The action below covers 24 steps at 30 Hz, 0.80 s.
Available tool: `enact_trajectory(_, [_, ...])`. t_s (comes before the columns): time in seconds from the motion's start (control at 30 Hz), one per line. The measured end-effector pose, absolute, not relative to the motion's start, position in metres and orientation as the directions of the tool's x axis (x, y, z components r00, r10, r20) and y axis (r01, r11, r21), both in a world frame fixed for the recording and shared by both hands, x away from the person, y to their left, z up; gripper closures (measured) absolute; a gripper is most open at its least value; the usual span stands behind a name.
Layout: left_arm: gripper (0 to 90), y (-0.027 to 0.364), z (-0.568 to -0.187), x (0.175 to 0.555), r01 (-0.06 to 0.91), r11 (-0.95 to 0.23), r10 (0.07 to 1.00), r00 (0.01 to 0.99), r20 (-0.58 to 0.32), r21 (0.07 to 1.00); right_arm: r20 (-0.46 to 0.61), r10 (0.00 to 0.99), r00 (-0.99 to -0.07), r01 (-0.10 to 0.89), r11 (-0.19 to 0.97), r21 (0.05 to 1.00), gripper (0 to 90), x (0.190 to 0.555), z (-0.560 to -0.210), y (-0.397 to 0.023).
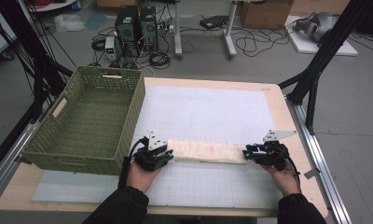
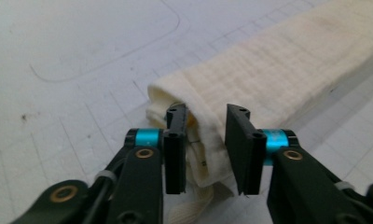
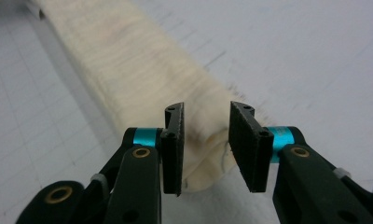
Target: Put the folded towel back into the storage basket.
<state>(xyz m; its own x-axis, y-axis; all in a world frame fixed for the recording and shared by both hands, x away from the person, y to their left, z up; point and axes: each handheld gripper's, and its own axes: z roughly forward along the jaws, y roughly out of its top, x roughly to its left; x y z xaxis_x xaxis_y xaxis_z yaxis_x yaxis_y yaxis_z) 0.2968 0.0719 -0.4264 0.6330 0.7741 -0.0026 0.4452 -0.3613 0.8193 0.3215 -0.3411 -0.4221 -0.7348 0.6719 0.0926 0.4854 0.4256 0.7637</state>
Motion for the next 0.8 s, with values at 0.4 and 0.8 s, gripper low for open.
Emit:
enact_trajectory(0.4, [56.8, 0.049, -0.411, 0.317, 0.340, -0.375, 0.650, 0.760, -0.017, 0.862, 0.088, 0.599, -0.796, 0.471, 0.520, 0.712, 61.7, 0.323, -0.439, -0.325])
enact_trajectory(0.8, [49.0, 0.013, -0.395, 0.341, 0.288, -0.459, 0.517, 0.856, -0.011, 0.840, 0.046, 0.626, -0.779, 0.447, 0.502, 0.741, 40.6, 0.312, -0.425, -0.336])
